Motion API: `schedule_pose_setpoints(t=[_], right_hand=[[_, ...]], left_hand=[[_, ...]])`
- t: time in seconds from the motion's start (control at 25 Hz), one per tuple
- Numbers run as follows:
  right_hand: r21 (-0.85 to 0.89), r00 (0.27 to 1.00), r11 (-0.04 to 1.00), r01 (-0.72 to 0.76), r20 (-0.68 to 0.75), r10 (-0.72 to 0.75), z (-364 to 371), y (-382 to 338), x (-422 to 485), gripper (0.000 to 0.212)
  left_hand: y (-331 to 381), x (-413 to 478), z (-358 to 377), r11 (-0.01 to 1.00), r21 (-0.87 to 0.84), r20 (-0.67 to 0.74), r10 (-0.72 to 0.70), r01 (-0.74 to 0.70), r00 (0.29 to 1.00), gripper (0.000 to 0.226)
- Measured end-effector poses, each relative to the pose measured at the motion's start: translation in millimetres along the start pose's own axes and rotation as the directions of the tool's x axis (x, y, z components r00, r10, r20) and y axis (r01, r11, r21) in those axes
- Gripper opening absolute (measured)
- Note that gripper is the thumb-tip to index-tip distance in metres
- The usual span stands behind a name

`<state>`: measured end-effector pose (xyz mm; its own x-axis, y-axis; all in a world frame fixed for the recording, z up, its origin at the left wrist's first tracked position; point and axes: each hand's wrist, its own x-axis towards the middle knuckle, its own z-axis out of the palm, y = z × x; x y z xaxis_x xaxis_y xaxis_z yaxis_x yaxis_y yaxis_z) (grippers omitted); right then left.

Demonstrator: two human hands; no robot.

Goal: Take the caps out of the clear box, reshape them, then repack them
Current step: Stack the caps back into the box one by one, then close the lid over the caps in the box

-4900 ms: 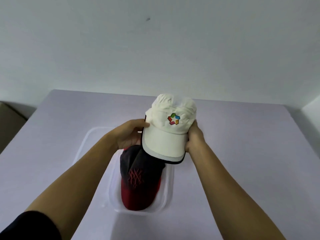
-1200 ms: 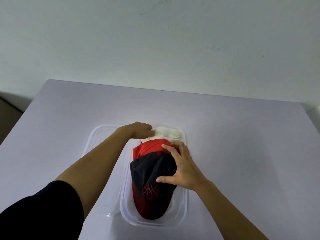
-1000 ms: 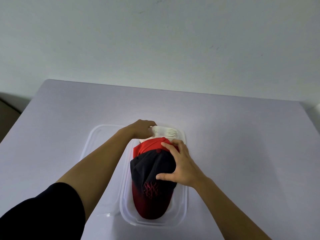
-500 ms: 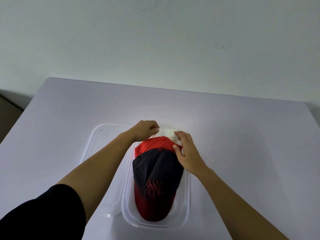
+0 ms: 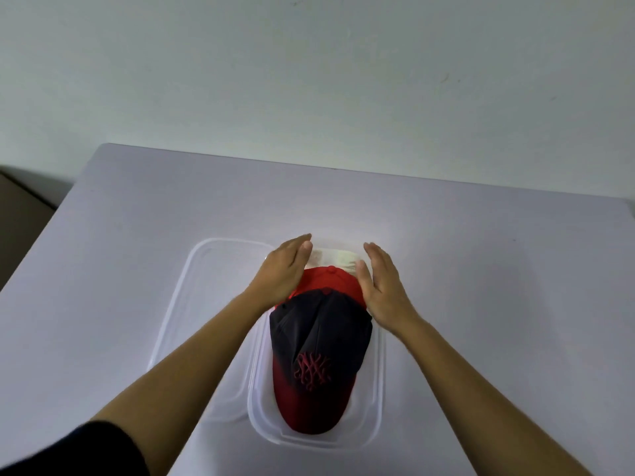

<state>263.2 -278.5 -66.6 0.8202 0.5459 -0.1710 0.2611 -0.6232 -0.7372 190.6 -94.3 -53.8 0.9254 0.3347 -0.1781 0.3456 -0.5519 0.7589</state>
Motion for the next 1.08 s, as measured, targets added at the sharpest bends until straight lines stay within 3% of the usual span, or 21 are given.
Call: schedule_pose_setpoints(t=[0.12,0.32,0.4,0.48,0.52,0.6,0.68,0.72,0.8,0.96,1.08], right_hand=[[0.035,0.993,0.999,0.024,-0.119,-0.019,32.2,-3.0,-49.1,0.063],[0.029,0.992,0.999,-0.039,-0.121,0.042,69.6,2.8,-54.5,0.073],[-0.027,0.992,0.999,-0.019,-0.128,0.015,66.1,4.6,-50.6,0.072],[-0.096,0.99,0.995,0.02,-0.134,-0.032,60.5,7.6,-50.9,0.069],[-0.137,0.988,0.99,0.03,-0.147,-0.05,59.0,7.2,-51.9,0.068],[-0.228,0.978,0.974,0.009,-0.201,-0.056,58.4,7.9,-54.1,0.066],[-0.251,0.971,0.965,-0.077,-0.239,0.016,56.6,10.7,-56.3,0.063],[-0.234,0.967,0.964,-0.128,-0.244,0.069,55.2,13.7,-59.0,0.06],[-0.142,0.956,0.968,-0.209,-0.237,0.172,53.7,21.2,-67.0,0.056],[0.118,0.95,0.963,-0.241,-0.175,0.259,57.8,26.8,-75.9,0.054],[0.187,0.949,0.952,-0.242,-0.161,0.273,56.6,26.4,-74.2,0.053]], left_hand=[[1.1,-52.8,25.8,0.984,-0.148,-0.185,-0.131,0.105,0.974,0.047],[-4.6,-66.7,58.8,0.973,-0.158,-0.169,-0.192,0.166,0.967,0.049],[-3.2,-66.4,46.8,0.97,-0.211,-0.294,-0.178,0.118,0.939,0.048],[-19.3,-66.0,24.4,0.976,-0.199,-0.503,-0.175,0.083,0.847,0.045],[-39.8,-64.9,11.8,0.977,-0.158,-0.58,-0.21,0.144,0.787,0.041],[-89.2,-66.8,-11.2,0.898,-0.071,-0.606,-0.384,0.433,0.697,0.042],[-130.6,-77.9,-25.2,0.672,0.011,-0.521,-0.628,0.741,0.578,0.05],[-141.9,-84.7,-28.1,0.583,0.059,-0.473,-0.699,0.811,0.537,0.052],[-154.8,-93.5,-28.6,0.569,0.122,-0.417,-0.714,0.813,0.562,0.058],[-165.1,-96.4,-36.6,0.662,0.074,-0.438,-0.651,0.746,0.621,0.054],[-159.9,-106.6,-49.0,0.786,0.005,-0.48,-0.54,0.618,0.691,0.044]])
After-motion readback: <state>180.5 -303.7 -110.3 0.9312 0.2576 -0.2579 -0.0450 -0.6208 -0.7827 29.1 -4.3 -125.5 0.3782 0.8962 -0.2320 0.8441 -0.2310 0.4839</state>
